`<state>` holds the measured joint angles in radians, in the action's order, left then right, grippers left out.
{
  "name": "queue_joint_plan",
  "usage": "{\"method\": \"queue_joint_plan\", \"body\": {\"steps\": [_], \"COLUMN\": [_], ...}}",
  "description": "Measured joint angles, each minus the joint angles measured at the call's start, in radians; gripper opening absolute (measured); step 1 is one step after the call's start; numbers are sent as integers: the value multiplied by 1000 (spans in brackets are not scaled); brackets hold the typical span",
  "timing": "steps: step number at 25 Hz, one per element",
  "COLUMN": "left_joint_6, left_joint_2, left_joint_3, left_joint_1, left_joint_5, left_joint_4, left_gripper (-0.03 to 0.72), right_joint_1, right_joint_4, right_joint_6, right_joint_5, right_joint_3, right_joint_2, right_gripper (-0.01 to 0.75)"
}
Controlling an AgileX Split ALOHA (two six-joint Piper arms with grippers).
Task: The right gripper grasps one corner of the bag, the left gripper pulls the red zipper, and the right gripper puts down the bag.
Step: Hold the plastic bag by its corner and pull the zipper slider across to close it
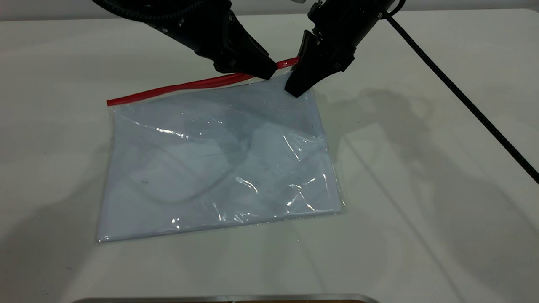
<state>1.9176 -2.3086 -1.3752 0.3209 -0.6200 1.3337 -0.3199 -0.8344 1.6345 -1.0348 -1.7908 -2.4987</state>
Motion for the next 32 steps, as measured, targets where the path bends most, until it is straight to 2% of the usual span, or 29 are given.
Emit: {"method": "queue_joint_plan", "body": {"steps": [2, 8, 11, 24, 32], "left_joint_6": [5, 17, 19, 17, 4], "left_joint_2": [0, 0, 0, 0, 0], "left_joint_3": [0, 0, 0, 0, -7], "left_joint_1": [0, 0, 0, -9, -38], "left_joint_5": [-6, -17, -19, -21, -19], "left_joint_4": [0, 15, 16, 11, -7], "left_gripper": [351, 134, 59, 51, 50], "right_joint_1": [0, 0, 0, 17, 116], "right_joint_4": [0, 0, 0, -14, -57], "right_joint_6": [0, 0, 0, -25, -63], "right_joint_5": [0, 0, 0, -2, -33], "right_joint_3": [0, 0, 0, 0, 0], "right_joint_2": [0, 0, 0, 0, 0], "right_gripper": [35, 35, 35, 35, 35]}}
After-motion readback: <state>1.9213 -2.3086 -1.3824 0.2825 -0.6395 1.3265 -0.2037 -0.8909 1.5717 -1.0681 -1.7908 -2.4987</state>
